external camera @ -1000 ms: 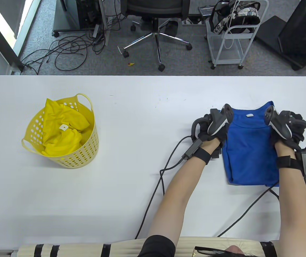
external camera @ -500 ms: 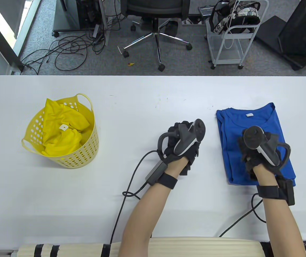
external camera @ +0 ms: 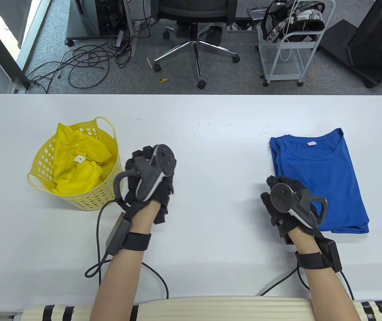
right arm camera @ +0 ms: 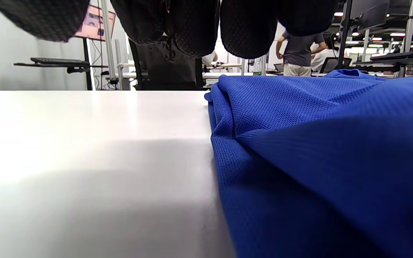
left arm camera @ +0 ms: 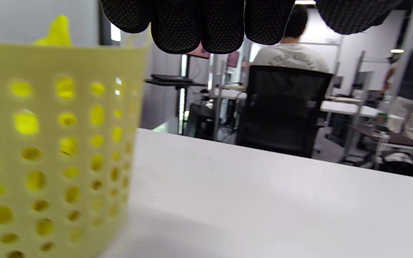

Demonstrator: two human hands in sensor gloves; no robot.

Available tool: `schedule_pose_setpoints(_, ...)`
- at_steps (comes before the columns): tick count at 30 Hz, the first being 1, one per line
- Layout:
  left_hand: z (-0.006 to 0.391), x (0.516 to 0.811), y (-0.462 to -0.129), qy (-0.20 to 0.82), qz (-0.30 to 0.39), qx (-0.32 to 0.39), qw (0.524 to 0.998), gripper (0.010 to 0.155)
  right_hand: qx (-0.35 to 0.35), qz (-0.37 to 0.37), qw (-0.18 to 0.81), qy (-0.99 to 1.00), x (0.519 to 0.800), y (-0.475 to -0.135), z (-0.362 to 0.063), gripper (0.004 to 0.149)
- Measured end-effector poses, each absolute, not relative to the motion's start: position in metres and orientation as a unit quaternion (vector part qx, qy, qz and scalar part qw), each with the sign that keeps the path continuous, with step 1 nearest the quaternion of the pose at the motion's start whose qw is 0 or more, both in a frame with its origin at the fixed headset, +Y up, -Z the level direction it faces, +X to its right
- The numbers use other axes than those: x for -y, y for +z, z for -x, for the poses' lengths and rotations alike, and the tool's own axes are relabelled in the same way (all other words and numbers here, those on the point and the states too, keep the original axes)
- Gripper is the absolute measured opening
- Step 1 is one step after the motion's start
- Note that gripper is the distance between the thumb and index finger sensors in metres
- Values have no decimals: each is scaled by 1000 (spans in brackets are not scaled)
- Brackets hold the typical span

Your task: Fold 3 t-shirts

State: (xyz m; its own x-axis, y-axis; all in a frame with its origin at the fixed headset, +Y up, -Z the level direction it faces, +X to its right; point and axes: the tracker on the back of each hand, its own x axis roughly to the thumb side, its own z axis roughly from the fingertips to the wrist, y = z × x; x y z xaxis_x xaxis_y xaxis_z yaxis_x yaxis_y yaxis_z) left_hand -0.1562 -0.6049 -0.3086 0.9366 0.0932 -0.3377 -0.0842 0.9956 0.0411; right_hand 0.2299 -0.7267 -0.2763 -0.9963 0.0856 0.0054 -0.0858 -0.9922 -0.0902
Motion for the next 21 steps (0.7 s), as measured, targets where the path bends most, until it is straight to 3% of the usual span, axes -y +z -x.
schedule_pose_setpoints(6, 240, 561, -333, 11, -5, -273, 962, 64, 29, 7, 56, 998, 732, -278, -237, 56)
schedule_pose_setpoints(9, 268, 556, -346, -35, -19, -252, 967, 63, 27, 7, 61, 998, 734, -279, -238, 56)
schedule_pose_setpoints(12, 286, 565, -361, -112, -7, -267, 957, 65, 24, 5, 57, 998, 735, -281, -237, 55)
schedule_pose_setpoints(16, 303, 588, -378, -134, 45, -292, 946, 75, 19, 1, 59, 998, 736, -282, -235, 55)
schedule_pose_setpoints(21, 317, 614, -392, -92, 148, -328, 928, 78, 6, -4, 60, 998, 739, -284, -233, 55)
